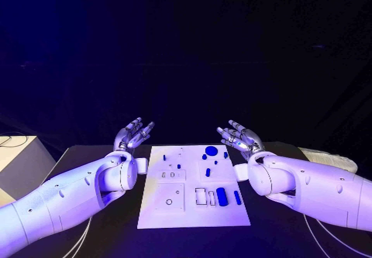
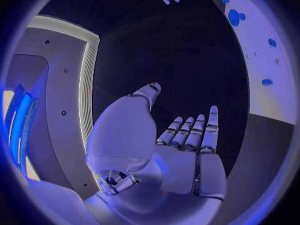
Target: Assemble the parts on the task board
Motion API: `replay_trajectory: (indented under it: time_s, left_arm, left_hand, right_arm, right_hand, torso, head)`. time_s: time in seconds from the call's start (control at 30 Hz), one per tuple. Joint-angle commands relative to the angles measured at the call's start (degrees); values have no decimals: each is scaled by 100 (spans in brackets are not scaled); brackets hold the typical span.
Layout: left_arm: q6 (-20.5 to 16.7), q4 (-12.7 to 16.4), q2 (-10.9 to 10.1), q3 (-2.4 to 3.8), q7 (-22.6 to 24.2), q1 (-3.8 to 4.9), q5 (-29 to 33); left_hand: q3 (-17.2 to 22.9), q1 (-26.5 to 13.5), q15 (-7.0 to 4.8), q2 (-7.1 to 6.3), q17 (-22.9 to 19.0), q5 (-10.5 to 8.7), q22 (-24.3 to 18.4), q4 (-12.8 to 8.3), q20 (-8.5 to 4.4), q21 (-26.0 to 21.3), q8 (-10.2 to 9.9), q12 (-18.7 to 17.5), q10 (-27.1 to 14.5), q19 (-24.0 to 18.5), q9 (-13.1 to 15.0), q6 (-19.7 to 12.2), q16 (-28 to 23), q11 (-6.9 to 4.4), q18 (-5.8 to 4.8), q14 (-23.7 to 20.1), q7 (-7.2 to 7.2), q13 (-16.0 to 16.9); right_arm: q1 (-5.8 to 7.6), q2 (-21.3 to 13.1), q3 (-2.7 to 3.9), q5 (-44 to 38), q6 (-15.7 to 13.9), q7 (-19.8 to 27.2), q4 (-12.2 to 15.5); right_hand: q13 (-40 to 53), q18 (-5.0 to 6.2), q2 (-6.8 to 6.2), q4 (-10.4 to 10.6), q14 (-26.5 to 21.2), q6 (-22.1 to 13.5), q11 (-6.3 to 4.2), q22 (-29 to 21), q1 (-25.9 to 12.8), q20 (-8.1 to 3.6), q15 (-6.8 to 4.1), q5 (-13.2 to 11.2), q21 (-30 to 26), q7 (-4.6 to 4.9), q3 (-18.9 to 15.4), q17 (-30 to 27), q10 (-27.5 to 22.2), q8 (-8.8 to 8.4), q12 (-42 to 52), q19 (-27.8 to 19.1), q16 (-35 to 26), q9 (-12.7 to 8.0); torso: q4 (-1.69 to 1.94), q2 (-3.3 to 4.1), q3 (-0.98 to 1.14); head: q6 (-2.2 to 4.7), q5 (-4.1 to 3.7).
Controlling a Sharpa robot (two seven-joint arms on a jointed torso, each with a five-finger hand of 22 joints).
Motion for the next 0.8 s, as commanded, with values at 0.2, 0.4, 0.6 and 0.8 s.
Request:
replay_trajectory:
  time_s: [0.2,0.4,0.6,0.8]
  left_arm:
    - [514,-38,31,29,-208,-11,-405]
    - [720,526,-490,89,147,1,-277]
    - [844,799,-646,195,179,4,-260]
    - [1091,1161,-841,278,54,4,-334]
  left_hand:
    - [27,409,58,23,56,78,33,70,97,82,94,68,377,161,56,338,101,101,183,419,684,34]
    - [72,635,-127,49,322,86,181,64,86,478,469,184,1745,1531,304,1671,503,164,425,2384,652,117]
    - [270,740,-489,0,724,89,360,124,-151,1050,935,458,3789,2566,567,3248,1021,-75,569,3698,579,217]
    - [569,787,-871,-168,1601,71,775,176,-576,1865,1118,422,4689,3304,653,3783,1786,-347,559,4747,382,220]
  right_arm:
    - [182,121,-164,-611,1376,-624,-287]
    - [506,117,-164,-3047,889,-563,-710]
    - [648,131,-156,-4107,743,-669,-811]
    - [831,178,-144,-5308,679,-947,-964]
  right_hand:
    - [166,329,-227,-932,2358,1512,-87,208,1349,32,-198,-204,480,944,62,316,2087,460,340,1897,536,442]
    - [192,573,-272,-1085,3531,3204,-344,312,1343,-93,-535,-43,921,789,248,464,3713,934,589,2857,957,796]
    - [191,571,-424,-1170,4774,4209,-654,598,1306,-566,-958,66,1596,564,557,721,4525,1096,546,3857,1380,823]
    - [191,527,-550,-1317,6028,4788,-926,1502,1224,-1052,-1381,94,3002,302,722,1327,5286,1043,347,4390,2022,724]
  torso:
    - [-1,2,-1]
    - [24,261,30]
    - [84,421,48]
    - [161,579,53]
  head:
    - [0,0]
    - [-123,-67]
    - [-81,-84]
    - [-26,-154]
